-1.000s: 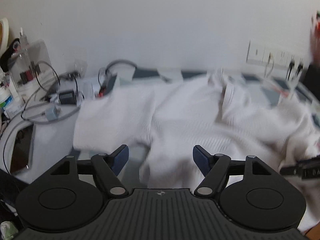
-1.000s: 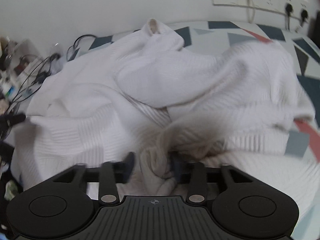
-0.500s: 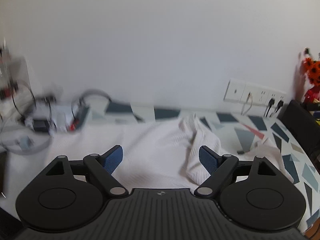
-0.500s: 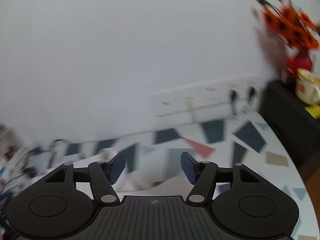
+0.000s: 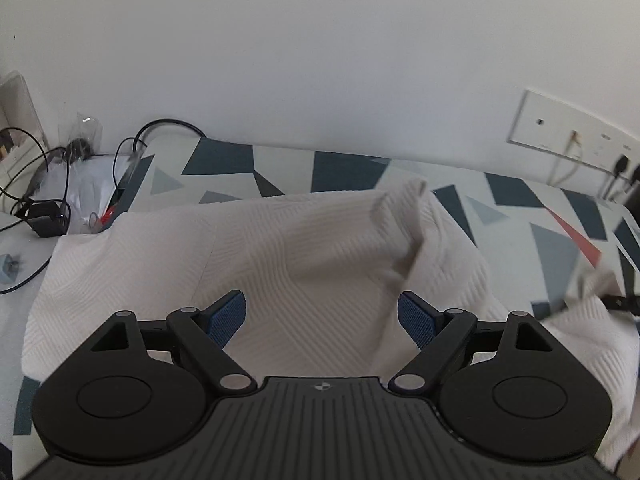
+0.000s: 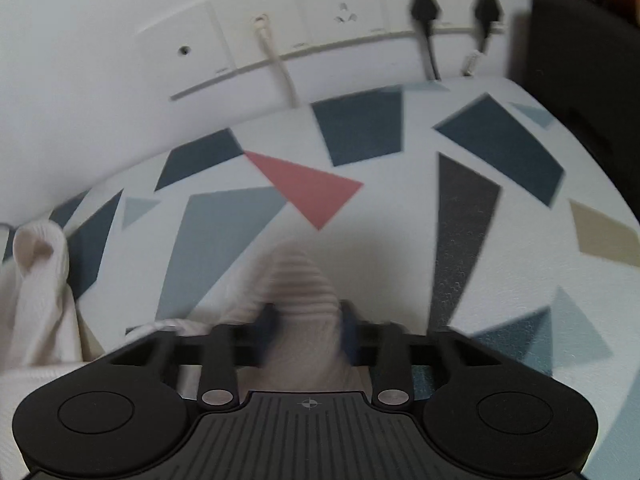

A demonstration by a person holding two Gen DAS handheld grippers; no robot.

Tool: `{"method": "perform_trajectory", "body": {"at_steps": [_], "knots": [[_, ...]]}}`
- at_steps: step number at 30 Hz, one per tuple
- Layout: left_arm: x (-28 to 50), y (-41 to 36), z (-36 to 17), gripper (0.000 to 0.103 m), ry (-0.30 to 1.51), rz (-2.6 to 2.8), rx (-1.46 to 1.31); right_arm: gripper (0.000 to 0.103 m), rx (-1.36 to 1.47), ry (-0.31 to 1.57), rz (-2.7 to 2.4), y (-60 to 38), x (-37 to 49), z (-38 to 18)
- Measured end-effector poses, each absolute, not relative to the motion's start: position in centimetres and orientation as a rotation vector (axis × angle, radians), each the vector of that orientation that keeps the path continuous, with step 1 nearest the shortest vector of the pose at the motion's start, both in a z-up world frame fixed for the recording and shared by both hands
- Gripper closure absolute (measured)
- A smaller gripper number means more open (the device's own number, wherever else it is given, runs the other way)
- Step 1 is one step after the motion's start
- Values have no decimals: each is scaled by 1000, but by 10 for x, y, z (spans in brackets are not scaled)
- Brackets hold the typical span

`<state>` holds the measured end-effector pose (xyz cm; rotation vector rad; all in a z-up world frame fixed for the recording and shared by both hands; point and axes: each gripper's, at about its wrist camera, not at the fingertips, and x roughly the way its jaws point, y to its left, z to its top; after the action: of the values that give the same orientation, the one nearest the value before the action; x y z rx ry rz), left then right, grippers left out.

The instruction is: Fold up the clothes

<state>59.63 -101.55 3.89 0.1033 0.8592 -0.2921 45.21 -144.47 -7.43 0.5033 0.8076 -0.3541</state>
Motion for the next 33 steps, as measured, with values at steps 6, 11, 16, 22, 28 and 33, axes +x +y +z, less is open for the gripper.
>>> {"method": "perform_trajectory", "body": {"at_steps": [6,11,16,22,28,33], "knots": [[618,-1038,25,18,884,-293,137,99,586,509,-496,-1468,412,-27],[628,-1057,14,18,881,-345,147,86,580,333,-939,-1492,343,-4],[628,-1065,0,18,855,-381,229,66,592,383,-998,-1486,320,-13],[642,-1042,-18,18,846,-281,298,46,407,545,-551,-1429,394,-29],[660,-1006,-26,18,834,-142,352,28,-28,649,-358,-1375,506,-60],[656,-987,-34,18,883,-112,325,38,29,817,-299,-1396,555,-90]]}}
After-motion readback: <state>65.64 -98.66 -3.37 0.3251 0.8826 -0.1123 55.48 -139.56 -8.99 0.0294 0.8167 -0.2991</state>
